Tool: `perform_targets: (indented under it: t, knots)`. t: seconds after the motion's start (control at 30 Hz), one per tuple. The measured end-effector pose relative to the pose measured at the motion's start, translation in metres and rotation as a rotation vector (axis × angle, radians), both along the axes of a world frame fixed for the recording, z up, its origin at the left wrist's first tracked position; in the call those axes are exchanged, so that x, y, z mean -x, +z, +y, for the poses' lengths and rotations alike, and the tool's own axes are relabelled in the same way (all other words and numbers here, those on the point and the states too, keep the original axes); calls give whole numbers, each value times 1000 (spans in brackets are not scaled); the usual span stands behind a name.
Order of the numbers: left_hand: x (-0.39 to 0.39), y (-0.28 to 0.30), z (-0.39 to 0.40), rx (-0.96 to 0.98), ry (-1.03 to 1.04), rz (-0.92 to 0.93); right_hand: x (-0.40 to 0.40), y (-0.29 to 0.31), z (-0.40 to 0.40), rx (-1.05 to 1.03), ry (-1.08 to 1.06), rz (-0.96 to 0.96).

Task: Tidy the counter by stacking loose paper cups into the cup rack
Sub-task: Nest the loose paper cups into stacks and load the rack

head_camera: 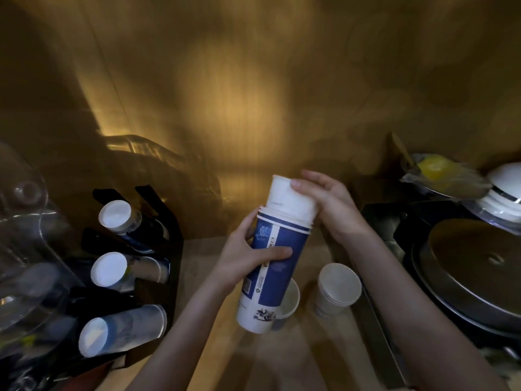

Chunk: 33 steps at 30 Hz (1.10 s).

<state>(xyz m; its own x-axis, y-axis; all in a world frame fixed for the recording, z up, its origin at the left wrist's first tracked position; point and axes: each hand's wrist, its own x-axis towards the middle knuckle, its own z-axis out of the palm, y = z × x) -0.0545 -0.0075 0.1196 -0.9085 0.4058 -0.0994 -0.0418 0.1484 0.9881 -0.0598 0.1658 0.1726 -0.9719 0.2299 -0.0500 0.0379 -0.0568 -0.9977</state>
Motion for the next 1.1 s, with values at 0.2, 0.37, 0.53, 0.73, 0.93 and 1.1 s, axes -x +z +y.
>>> perform_targets:
  t: [0.2,0.37,0.53,0.73,0.93,1.1]
  knots:
    - [-17,-14,21,-78,-45,-199,-25,20,49,25,-317,167]
    - [-39,-36,26,-105,-46,-341,-62,-9,67,-279,-471,172]
    - [-57,-55,31,-107,-97,-403,-81,-78,70,-478,-486,46]
    - [-69,-68,41,-66,-84,-394,-85,-137,63,-584,-405,-71]
    - [-81,-77,43,0,-178,-330,-85,-177,61,-649,-278,-220]
    - [-85,-82,46,9,-236,-328,-85,-196,65,-761,-177,-268]
